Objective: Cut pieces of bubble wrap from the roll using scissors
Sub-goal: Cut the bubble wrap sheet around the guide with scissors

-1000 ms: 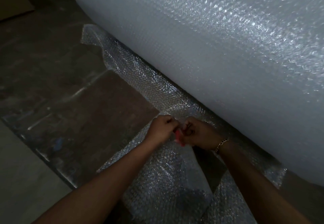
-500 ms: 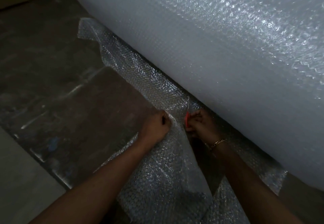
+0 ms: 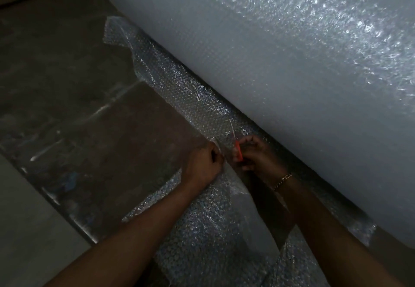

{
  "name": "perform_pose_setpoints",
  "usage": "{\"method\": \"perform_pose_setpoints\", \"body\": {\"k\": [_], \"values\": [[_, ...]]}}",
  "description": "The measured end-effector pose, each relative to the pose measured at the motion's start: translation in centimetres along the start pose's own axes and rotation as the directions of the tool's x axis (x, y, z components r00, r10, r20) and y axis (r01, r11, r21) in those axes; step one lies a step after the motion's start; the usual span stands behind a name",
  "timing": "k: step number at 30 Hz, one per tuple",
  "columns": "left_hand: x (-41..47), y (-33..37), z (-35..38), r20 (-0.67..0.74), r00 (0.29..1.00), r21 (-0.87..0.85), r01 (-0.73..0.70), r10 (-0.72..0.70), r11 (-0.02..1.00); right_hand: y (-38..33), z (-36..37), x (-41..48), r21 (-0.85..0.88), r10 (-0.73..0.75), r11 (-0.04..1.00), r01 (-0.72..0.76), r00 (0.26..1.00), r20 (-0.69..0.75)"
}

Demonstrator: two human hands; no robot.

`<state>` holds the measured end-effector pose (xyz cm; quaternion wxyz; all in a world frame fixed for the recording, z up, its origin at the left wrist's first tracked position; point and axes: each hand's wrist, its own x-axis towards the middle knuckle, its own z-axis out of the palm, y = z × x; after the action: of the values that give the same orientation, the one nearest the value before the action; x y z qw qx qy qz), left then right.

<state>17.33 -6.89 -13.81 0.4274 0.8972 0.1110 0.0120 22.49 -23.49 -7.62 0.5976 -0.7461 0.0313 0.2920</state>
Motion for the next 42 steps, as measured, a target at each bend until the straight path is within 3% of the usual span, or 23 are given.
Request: {"method": "perform_pose_setpoints", "body": {"k": [5,12,21,31,42], "values": [[-1.1,-0.3,0.6,-0.045,0.997,0.039,-0.064,0.066,0.997,-2.6,-1.5,1.2,-0.185,0.011,0.983,-0.002,0.999,0.047],[-1.9,-1.3,1.3,-0.101,0.983,0.056,-0.151,0.156,0.987,-3.1,-1.4,1.3,-0.302,0.117,0.949,-0.089,0.99,0.075],[-2.0,-1.3,1.1,-0.12,0.978,0.032,-0.17,0.173,0.985,-5.8,0.2,1.3,-0.576,0.192,0.81,-0.106,0.977,0.091],[-2.1,-1.5,1.3,-0.131,0.974,0.025,-0.184,0.185,0.983,-7.5,1.7,2.4,-0.627,0.263,0.758,-0.182,0.964,0.038],[-2.2,-1.1,1.0,-0.127,0.974,0.011,-0.187,0.187,0.982,-9.0,3.6,4.3,-0.723,0.216,0.683,-0.101,0.974,0.068]]}}
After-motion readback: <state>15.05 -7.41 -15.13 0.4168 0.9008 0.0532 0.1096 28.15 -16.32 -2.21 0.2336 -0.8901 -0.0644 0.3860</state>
